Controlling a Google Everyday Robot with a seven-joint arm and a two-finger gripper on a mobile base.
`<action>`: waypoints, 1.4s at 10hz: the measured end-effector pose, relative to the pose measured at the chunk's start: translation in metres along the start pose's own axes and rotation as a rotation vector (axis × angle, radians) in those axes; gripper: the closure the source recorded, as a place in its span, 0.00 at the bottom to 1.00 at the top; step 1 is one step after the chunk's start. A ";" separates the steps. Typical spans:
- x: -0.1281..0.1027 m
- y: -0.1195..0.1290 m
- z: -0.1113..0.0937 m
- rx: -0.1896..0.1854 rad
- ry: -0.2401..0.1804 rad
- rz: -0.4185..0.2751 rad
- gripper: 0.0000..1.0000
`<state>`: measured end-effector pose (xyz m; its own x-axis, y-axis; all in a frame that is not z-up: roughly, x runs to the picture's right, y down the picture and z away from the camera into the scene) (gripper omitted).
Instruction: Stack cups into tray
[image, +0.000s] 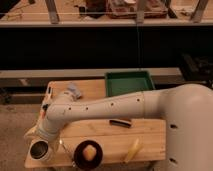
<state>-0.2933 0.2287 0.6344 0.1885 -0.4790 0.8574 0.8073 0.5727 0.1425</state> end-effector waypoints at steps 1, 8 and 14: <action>-0.001 0.001 -0.001 -0.003 0.000 -0.006 0.21; 0.007 0.030 0.010 -0.106 0.102 -0.052 0.71; 0.009 0.037 0.020 -0.140 0.132 -0.063 0.46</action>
<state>-0.2726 0.2588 0.6574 0.1991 -0.5996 0.7751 0.8878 0.4452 0.1163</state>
